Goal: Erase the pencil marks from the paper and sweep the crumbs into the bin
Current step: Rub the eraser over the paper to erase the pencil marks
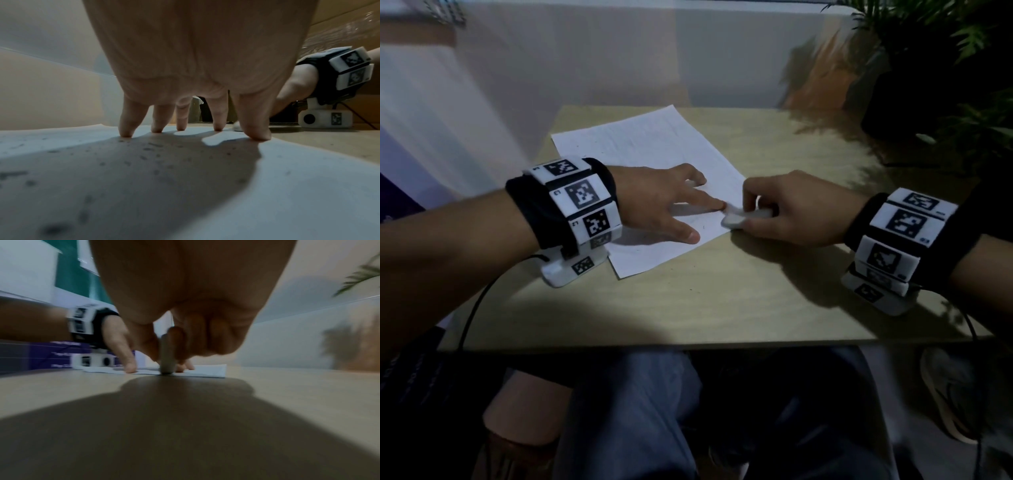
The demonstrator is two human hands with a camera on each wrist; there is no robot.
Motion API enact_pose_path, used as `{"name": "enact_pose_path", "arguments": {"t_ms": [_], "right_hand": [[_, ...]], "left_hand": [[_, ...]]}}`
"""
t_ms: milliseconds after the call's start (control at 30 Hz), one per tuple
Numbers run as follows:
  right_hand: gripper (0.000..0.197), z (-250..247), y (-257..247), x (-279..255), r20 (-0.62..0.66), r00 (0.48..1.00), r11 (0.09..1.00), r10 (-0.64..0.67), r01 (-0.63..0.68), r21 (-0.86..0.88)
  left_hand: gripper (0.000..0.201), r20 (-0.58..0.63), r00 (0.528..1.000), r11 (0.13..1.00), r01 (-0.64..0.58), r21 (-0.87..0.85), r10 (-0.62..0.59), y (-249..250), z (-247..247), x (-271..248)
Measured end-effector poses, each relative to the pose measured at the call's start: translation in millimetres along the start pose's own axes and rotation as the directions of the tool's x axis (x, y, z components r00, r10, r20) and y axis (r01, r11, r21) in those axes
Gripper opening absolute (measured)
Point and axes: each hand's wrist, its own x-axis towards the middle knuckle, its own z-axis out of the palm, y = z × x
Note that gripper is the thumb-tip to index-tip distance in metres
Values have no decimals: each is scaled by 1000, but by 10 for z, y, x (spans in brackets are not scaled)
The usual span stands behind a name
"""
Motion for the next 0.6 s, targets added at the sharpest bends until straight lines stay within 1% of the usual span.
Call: {"name": "enact_pose_path", "arguments": {"t_ms": [33, 67, 133, 167, 200, 233, 300, 333, 367, 400, 467, 500, 533, 600], "right_hand": [[38, -11, -19, -13, 31, 1000, 1000, 0, 0, 20], [39, -21, -1, -5, 27, 999, 1000, 26, -26, 16], [43, -35, 95, 44, -58, 992, 992, 112, -116, -58], [45, -32, 126, 61, -115, 985, 984, 129, -142, -108], [46, -19, 128, 57, -145, 983, 983, 110, -129, -132], [46, -6, 99, 32, -130, 989, 989, 67, -83, -119], [42, -1, 15, -40, -22, 1000, 1000, -11, 10, -28], [40, -12, 0, -59, 29, 999, 1000, -15, 14, 15], [41, -23, 22, -54, 39, 999, 999, 2, -4, 35], [42, -34, 72, -31, 8, 999, 999, 36, -36, 30], [44, -41, 184, 25, -98, 989, 992, 111, -115, -44], [45, -29, 201, 33, -136, 984, 988, 114, -126, -85], [45, -10, 185, 21, -141, 986, 990, 85, -99, -97], [42, 5, 96, -28, -56, 998, 999, 12, -14, -47]], "left_hand": [[69, 3, 1000, 1000, -1, 6, 1, 1, 4, 3], [69, 5, 1000, 1000, -2, 9, 2, 2, 8, 3], [71, 8, 1000, 1000, -2, 9, 2, 9, 10, 3], [75, 14, 1000, 1000, -1, 9, 1, 13, 5, 0], [81, 22, 1000, 1000, 2, 9, -3, 16, 1, -4], [85, 26, 1000, 1000, 6, 7, -7, 19, -2, -6], [82, 15, 1000, 1000, 3, -9, -3, 24, 0, -7], [79, 9, 1000, 1000, -3, -20, 4, 17, 5, -3], [78, 7, 1000, 1000, -11, -29, 11, 7, 10, 1], [78, 13, 1000, 999, -19, -33, 19, 2, 11, 1], [77, 41, 999, 999, -29, -36, 30, 0, 4, 1], [76, 58, 998, 999, -32, -29, 34, -2, 3, 4], [75, 72, 997, 999, -36, -12, 37, -7, 4, 10], [72, 92, 995, 999, -47, 14, 45, -21, 13, 22]]}}
